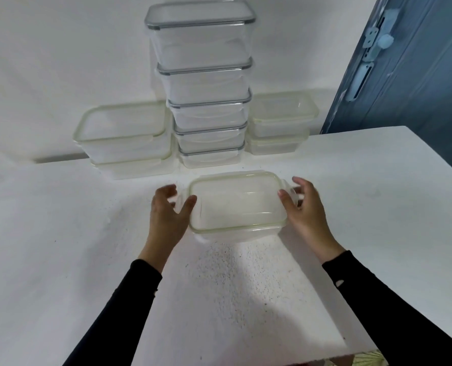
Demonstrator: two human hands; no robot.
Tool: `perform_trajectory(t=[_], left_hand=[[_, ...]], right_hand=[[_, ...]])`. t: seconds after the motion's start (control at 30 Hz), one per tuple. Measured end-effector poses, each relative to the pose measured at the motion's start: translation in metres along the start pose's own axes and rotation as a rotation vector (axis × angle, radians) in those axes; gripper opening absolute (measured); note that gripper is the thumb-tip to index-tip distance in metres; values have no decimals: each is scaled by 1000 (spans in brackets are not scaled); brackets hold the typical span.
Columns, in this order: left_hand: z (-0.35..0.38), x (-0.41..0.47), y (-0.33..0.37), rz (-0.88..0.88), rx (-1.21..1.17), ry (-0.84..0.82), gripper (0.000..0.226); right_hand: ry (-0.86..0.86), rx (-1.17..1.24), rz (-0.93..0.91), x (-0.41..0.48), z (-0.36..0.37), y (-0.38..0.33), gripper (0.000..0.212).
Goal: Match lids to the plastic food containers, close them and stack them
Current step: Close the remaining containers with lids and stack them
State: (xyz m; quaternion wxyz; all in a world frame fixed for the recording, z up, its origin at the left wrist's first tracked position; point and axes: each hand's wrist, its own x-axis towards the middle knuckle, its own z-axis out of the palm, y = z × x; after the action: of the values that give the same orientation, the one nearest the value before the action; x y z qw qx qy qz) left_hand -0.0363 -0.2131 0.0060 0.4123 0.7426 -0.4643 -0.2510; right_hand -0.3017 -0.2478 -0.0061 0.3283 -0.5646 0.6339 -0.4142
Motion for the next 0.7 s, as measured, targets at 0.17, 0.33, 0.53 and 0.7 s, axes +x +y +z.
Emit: perform_trajectory(t=[0.17, 0.33, 0.53, 0.7], left_hand=[[14, -11, 8, 640, 289, -105, 34], [19, -32, 6, 697, 492, -255, 51], [20, -29, -11, 791, 731, -310, 79], [27, -32, -16, 900, 738, -140, 71]], right_hand=[[-26, -282, -619, -12, 6, -5, 31], [-293, -455, -743, -21, 9, 7, 42], [-339, -579, -905, -15, 7, 20, 53], [-237, -565, -963, -15, 11, 21, 48]])
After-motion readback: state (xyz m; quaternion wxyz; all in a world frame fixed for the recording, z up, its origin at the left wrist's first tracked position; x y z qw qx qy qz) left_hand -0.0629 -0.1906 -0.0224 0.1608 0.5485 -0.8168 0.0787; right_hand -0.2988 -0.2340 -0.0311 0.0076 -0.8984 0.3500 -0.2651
